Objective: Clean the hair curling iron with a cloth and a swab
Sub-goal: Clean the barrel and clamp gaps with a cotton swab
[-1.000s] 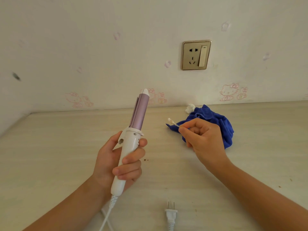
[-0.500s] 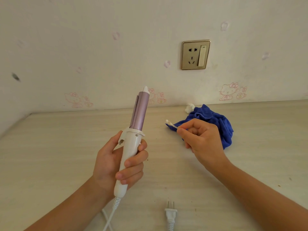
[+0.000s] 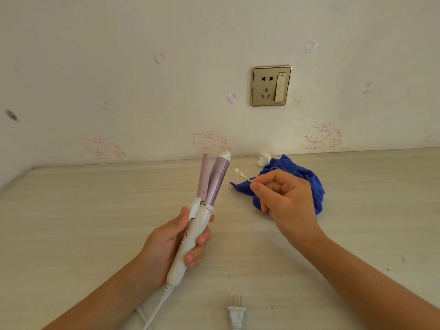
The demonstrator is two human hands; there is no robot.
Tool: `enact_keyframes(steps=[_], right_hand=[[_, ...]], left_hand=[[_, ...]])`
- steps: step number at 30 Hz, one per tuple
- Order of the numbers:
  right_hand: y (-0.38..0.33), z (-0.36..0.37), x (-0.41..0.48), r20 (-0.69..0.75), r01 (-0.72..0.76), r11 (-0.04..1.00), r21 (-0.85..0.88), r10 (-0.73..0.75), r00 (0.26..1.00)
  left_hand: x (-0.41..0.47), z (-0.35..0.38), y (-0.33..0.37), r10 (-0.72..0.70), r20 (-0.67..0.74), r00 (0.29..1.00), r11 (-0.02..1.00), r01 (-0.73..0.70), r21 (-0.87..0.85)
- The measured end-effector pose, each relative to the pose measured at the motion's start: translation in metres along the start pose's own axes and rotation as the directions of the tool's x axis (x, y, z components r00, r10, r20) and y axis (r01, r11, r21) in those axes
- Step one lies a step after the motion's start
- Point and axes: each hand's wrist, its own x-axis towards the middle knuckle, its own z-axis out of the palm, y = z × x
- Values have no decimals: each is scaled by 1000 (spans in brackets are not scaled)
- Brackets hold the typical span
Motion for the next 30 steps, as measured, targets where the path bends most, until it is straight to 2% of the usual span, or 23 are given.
enact_keyframes(steps=[6, 12, 19, 23, 25, 27, 30], right_hand=[[3, 3, -3, 5, 32, 997, -76, -32, 999], [5, 12, -14, 118, 118, 982, -146, -101, 988], [2, 8, -10, 45, 131, 979, -156, -125, 991], [8, 23, -25, 223, 134, 982, -134, -102, 969], [10, 27, -29, 253, 158, 977, -140, -119, 960], [7, 22, -25, 225, 181, 971, -156, -143, 964], [5, 7, -10, 65, 157, 974, -164, -148, 987]], left_hand=[[-2, 8, -6, 83, -42, 996, 968, -71, 242], [-2, 7, -6, 69, -71, 995, 964, -49, 261], [-2, 10, -5, 44, -20, 999, 936, -34, 350], [-3, 9, -4, 28, -28, 999, 942, -17, 335], [-3, 9, -3, 20, -25, 1000, 946, -11, 323], [-3, 10, -2, -8, -24, 1000, 946, 16, 324], [-3, 13, 0, -52, -25, 998, 939, 58, 338]])
